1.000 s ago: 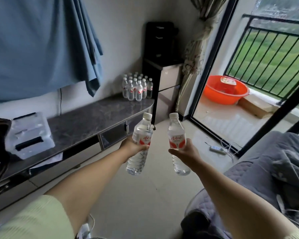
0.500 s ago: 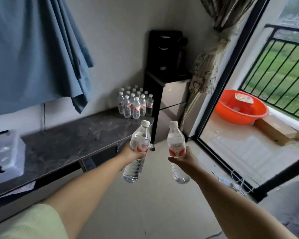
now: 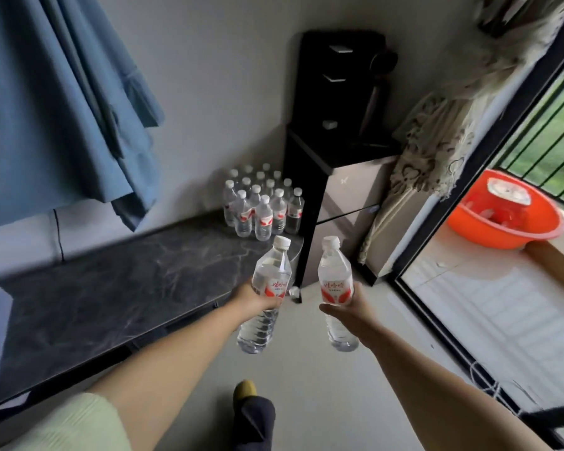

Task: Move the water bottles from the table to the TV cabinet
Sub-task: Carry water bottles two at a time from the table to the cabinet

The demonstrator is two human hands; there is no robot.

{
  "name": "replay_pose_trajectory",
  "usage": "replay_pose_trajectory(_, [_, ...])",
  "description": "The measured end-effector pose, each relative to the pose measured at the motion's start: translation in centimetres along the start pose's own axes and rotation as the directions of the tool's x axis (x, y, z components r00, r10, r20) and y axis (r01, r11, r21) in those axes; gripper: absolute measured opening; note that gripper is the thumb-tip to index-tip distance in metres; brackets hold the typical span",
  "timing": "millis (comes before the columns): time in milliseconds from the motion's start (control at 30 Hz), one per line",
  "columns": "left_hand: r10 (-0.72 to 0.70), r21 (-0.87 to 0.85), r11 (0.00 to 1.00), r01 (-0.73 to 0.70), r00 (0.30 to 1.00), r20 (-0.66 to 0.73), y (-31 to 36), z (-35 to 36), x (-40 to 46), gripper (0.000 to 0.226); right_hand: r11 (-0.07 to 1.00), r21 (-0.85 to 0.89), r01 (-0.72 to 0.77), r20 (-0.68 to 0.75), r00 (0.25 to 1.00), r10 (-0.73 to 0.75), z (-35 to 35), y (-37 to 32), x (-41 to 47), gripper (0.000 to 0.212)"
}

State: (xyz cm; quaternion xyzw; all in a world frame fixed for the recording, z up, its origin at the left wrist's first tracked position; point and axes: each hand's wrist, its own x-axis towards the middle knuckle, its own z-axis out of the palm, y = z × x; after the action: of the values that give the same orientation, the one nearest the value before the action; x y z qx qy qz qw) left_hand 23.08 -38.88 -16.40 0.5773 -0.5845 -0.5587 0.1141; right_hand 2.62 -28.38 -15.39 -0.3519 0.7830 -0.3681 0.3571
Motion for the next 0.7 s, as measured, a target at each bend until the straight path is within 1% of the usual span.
replay_pose_trajectory(67, [-0.016,0.004,1.0,0.016,1.0,0.005,1.2,-0.8,4.1,0.052,1.0,0.014,-0.016,-0.024,1.0,0.017,0.8,-1.0,3.9,0.058])
replay_pose_trajectory(100, [-0.022,-0.003,1.0,0.022,1.0,0.014,1.9,-1.2,6.0,0.052,0.999,0.018,-0.036,-0.038,0.999,0.037,1.1,-1.5,5.8,0.062])
replay_pose_trajectory(233, [-0.033,-0.06,0.998,0.036,0.998,0.044,4.6,-2.8,13.2,0.046,0.993,0.084,-0.087,-0.092,0.991,0.095,2.9,-3.5,13.0,0.06])
replay_pose_trajectory(333, [-0.079,-0.079,0.994,0.081,0.997,0.024,5.9,-3.2,17.9,0.041,0.988,0.106,-0.116,-0.084,0.988,0.126,4.2,-4.3,17.3,0.061])
replay_pose_trajectory(467, [-0.134,-0.071,0.989,0.133,0.991,-0.007,6.3,-2.7,22.9,0.044,0.987,0.09,-0.133,-0.063,0.988,0.139,5.4,-4.4,22.5,0.064])
replay_pose_trajectory(600, [-0.168,-0.102,0.981,0.162,0.984,-0.058,6.2,-1.0,28.4,0.042,0.98,0.121,-0.158,-0.057,0.985,0.165,6.6,-3.7,28.2,0.062])
replay_pose_trajectory(667, [-0.209,-0.11,0.974,0.198,0.973,-0.099,5.8,0.1,31.0,0.047,0.976,0.132,-0.176,-0.05,0.982,0.184,7.4,-3.0,31.1,0.061])
replay_pose_trajectory(700, [-0.237,-0.114,0.968,0.223,0.963,-0.125,5.5,0.7,32.8,0.054,0.973,0.133,-0.188,-0.04,0.98,0.195,8.1,-2.3,33.1,0.061])
